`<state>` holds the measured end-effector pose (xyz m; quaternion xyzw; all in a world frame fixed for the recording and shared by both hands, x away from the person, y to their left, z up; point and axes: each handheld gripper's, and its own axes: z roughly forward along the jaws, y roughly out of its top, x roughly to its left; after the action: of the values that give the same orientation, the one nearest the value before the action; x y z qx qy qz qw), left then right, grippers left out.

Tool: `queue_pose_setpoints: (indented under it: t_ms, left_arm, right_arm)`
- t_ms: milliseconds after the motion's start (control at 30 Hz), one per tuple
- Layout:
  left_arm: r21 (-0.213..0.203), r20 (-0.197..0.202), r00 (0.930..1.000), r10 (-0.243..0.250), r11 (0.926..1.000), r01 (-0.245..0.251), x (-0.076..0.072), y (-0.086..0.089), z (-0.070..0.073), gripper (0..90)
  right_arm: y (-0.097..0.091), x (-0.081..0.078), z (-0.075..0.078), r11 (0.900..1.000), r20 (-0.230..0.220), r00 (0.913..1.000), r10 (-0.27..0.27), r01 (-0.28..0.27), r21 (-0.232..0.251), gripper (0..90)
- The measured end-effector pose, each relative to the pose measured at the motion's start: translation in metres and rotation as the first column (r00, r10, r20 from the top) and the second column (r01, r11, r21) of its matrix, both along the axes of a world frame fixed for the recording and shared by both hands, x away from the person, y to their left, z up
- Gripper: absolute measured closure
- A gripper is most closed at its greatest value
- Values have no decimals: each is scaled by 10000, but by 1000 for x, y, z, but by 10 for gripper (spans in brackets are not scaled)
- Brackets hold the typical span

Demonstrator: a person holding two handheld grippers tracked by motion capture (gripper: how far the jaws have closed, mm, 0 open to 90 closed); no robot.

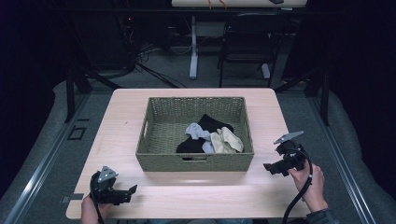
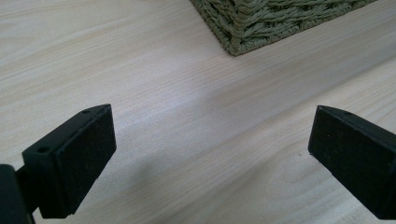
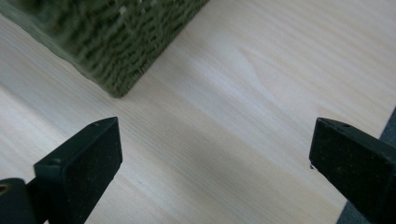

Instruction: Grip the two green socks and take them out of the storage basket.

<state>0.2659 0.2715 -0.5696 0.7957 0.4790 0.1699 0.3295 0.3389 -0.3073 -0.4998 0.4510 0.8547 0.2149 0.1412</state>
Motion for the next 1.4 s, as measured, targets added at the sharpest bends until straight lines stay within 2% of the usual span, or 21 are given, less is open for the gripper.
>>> queue_pose_setpoints:
  t_ms: [67,100,133,200,233,300,333,433,467,533,633,667,733,867,900,933,1167,1233,1400]
  left_arm:
    - [21,12,10000,-1,10000,1,0,0,0,8]
    - [21,12,10000,-1,10000,1,0,0,0,8]
    - [66,-25,10000,-11,10000,11,0,0,0,7]
    - [34,-52,10000,7,10000,-6,0,0,0,7]
    - [64,-44,10000,-10,10000,11,0,0,0,6]
    - [34,-46,10000,13,10000,-12,0,0,0,6]
    - [49,-26,10000,10,10000,-10,0,0,0,6]
    - [25,3,10000,7,10000,-7,0,0,0,6]
    - [17,8,10000,-16,10000,16,0,0,0,6]
    - [24,4,10000,-36,10000,36,0,0,0,6]
    - [25,0,10000,-47,10000,47,0,0,0,6]
    - [-10,-2,10000,-14,10000,14,0,0,0,6]
    - [-9,-8,10000,-21,10000,21,0,0,0,6]
    - [7,10,10000,-45,10000,45,0,0,0,6]
    - [7,10,10000,-45,10000,45,0,0,0,6]
    - [-32,6,10000,-23,10000,23,0,0,0,6]
    - [-61,14,10000,-34,10000,35,0,0,0,5]
    - [-38,31,10000,-62,10000,62,0,1,0,5]
    - [-73,11,10000,-53,10000,53,0,0,0,5]
  right_arm:
    - [0,-1,9,9998,50,10000,26,-27,211,16]
    - [0,-1,9,9998,50,10000,26,-27,211,16]
    - [1,0,21,9990,-38,9999,126,-125,436,8]
    - [1,1,24,9981,-154,9996,230,-221,574,5]
    - [4,3,34,9979,-129,9992,376,-368,539,4]
    - [5,4,37,9979,-114,9991,408,-401,517,4]
    - [8,7,48,9969,-82,9984,551,-546,559,2]
    - [11,9,56,9966,24,9984,570,-570,589,0]
    - [14,11,65,9948,157,9975,683,-693,743,0]
    - [18,13,72,9930,220,9969,749,-766,901,0]
    - [23,16,79,9910,292,9954,907,-932,964,0]
    - [30,20,88,9877,306,9927,1164,-1189,1017,0]
    - [37,24,94,9860,367,9908,1302,-1333,1000,0]
    - [51,35,107,9799,190,9857,1673,-1684,1069,0]
    - [51,35,107,9799,190,9857,1673,-1684,1069,0]
    - [61,42,111,9767,64,9833,1817,-1812,1153,0]
    - [90,56,120,9711,-123,9749,2222,-2202,922,0]
    - [99,62,120,9681,-234,9717,2350,-2319,947,1]
    - [117,81,110,9678,-663,9676,2438,-2382,816,6]
